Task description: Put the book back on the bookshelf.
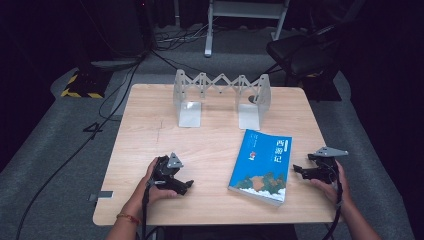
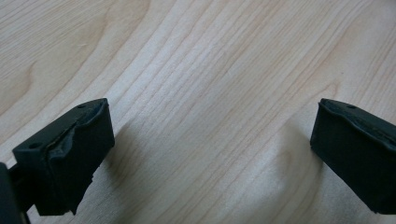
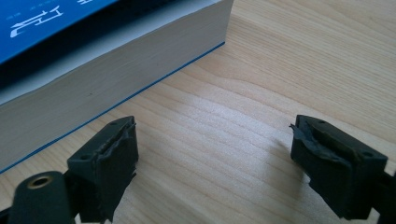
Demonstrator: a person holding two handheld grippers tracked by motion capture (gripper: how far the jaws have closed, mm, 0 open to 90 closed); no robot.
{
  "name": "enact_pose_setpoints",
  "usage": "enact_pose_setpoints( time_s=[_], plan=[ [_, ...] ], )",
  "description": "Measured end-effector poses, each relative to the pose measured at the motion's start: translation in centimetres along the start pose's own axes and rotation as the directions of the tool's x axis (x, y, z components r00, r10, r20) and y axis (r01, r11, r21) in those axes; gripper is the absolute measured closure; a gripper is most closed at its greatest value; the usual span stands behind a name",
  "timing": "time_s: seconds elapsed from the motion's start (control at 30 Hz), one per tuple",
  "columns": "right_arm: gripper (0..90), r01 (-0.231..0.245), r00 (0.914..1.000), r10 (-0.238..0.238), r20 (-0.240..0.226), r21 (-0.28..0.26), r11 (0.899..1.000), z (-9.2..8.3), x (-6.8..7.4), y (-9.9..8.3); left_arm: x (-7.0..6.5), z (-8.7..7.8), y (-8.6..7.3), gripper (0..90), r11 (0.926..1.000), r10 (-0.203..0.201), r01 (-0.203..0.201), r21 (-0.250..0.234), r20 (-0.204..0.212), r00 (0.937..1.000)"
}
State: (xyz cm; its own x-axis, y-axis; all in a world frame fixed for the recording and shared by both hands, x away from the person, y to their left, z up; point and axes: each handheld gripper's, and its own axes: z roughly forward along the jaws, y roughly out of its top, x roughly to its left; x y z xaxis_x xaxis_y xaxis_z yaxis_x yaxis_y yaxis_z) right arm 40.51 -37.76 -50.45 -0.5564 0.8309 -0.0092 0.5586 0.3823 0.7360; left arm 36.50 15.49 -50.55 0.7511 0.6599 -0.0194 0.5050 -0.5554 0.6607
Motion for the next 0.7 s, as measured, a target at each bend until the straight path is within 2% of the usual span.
enact_pose_setpoints(
  time_s=[0.1, 0.17, 0.37, 0.5, 0.6, 0.7],
  plan=[
    [15.3, 0.000, 1.0000, 0.000, -0.001, 0.000, 1.000, 0.0, 0.0, 0.0, -0.3, 0.1, 0.1, 0.3, 0.9999, 0.015, -0.015, 0.000, 0.007, 0.9999],
    [15.6, 0.002, 1.0000, -0.002, -0.002, -0.001, 1.000, 0.0, 0.0, 0.0, -0.6, 0.2, 0.1, 0.3, 1.0000, 0.008, -0.008, -0.002, 0.009, 0.9999],
    [16.7, 0.021, 0.9997, -0.021, -0.009, 0.002, 1.000, 0.0, 0.0, 0.1, -1.4, 0.4, 0.4, 0.3, 0.9998, 0.020, -0.020, 0.001, 0.017, 0.9997],
    [19.0, 0.072, 0.9972, -0.073, -0.016, -0.006, 0.997, -0.3, 0.3, 0.1, -2.0, 0.6, 0.6, 0.3, 0.9992, 0.041, -0.041, 0.002, 0.034, 0.9986],
    [19.0, 0.113, 0.9905, -0.113, -0.079, 0.000, 0.994, -0.6, 0.7, 0.0, -2.5, 0.9, 0.9, 0.3, 0.9988, 0.049, -0.049, 0.000, 0.044, 0.9978],
    [19.8, 0.157, 0.9783, -0.155, -0.137, 0.003, 0.988, -0.7, 1.4, 0.1, -3.2, 1.1, 1.2, 0.3, 0.9972, 0.075, -0.075, -0.001, 0.063, 0.9951]
  ],
)
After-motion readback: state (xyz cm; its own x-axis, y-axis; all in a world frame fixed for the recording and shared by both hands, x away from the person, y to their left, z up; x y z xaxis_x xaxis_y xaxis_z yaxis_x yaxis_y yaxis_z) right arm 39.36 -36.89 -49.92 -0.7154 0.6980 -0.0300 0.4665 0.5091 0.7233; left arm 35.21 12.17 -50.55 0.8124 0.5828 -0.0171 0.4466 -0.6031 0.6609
